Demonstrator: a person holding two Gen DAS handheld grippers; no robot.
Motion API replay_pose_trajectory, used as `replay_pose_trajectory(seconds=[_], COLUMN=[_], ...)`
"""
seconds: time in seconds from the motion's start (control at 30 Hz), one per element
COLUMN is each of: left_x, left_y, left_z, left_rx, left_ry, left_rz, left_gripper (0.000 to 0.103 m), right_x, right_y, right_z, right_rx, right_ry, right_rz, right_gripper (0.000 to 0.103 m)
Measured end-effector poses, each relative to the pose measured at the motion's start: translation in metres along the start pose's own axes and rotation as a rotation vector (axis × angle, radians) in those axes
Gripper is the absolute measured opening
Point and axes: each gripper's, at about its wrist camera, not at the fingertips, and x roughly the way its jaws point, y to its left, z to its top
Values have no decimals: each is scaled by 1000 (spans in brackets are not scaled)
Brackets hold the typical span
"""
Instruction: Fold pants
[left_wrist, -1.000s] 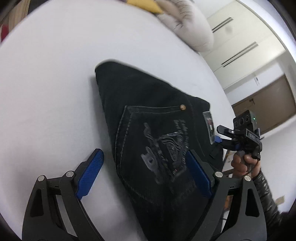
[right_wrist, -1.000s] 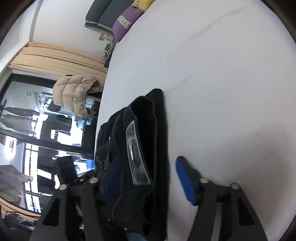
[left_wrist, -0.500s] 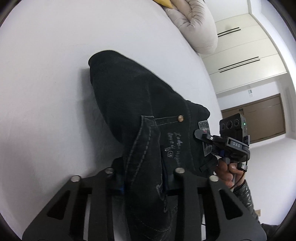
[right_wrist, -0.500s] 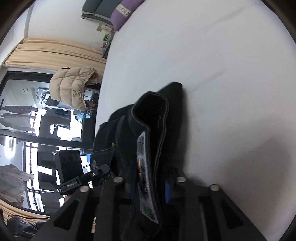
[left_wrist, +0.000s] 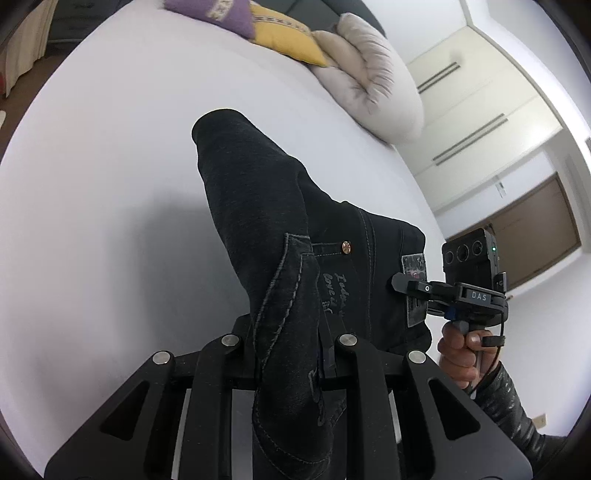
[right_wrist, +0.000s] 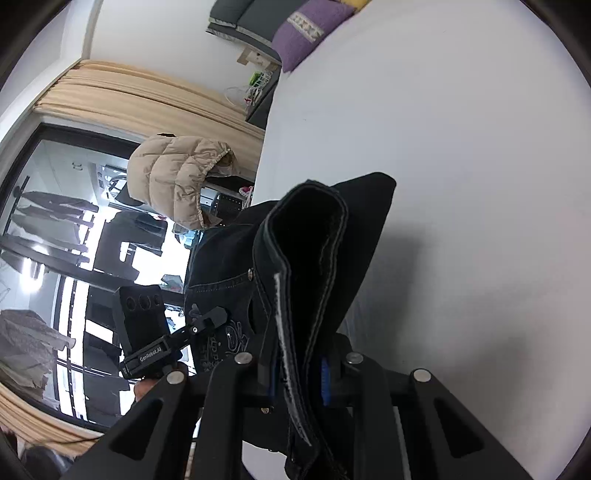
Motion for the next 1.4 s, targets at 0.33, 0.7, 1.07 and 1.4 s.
replay_pose_trajectory(seconds=[0.33, 0.7, 1.07, 1.4], left_x=[29, 34, -73, -145], left_y=[77, 58, -88, -179], left_z=[-5, -6, -88, -154], left_rx=[-86, -34, 395, 427], left_ry=[48, -38, -499, -661], left_rz=[69, 179, 669, 802], left_gripper=[38, 51, 103, 103], right_x=[55, 27, -61, -129], right_y=[-69, -66, 11, 150], right_z=[18, -5, -77, -146], right_rx=[154, 151, -69, -402], right_ry=[54, -32, -294, -636], right_rz=[9, 4, -281, -465], right_gripper=[28, 41, 81, 103])
